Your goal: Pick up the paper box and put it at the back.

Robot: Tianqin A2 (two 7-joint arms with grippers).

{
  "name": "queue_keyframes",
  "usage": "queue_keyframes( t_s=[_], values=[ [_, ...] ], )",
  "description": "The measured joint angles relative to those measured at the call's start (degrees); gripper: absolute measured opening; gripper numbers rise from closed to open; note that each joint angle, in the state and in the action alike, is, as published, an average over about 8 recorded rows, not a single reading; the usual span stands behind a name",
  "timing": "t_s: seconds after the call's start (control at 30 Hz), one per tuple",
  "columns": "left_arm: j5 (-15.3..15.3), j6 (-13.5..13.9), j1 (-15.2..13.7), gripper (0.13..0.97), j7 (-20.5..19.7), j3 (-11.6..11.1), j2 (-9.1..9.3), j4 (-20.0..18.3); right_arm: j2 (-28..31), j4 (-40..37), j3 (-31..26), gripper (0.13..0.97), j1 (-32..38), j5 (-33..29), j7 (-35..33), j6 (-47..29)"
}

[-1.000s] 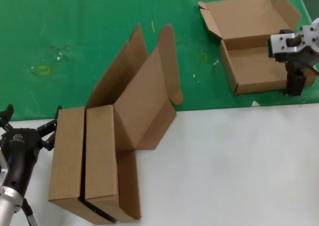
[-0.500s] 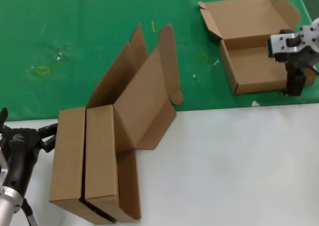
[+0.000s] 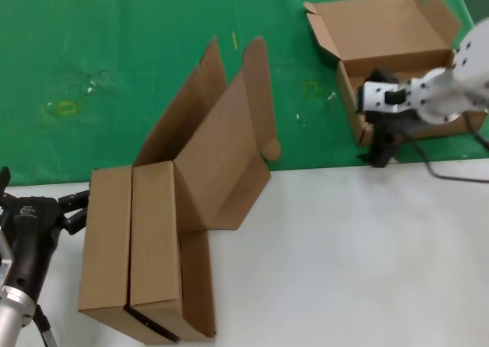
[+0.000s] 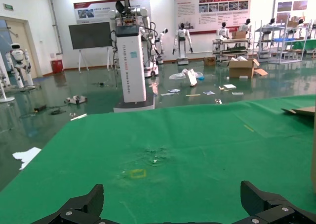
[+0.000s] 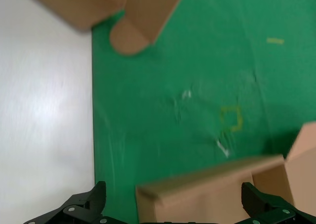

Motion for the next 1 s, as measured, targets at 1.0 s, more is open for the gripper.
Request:
queue_keyframes(
  t_s=[1.0],
  values=[
    [0.0, 0.0, 0.0, 0.966, 0.01, 0.0, 0.0, 0.0, 1.69, 36.44, 17.48, 0.966, -35.77, 18.54, 7.91, 20.53]
  ],
)
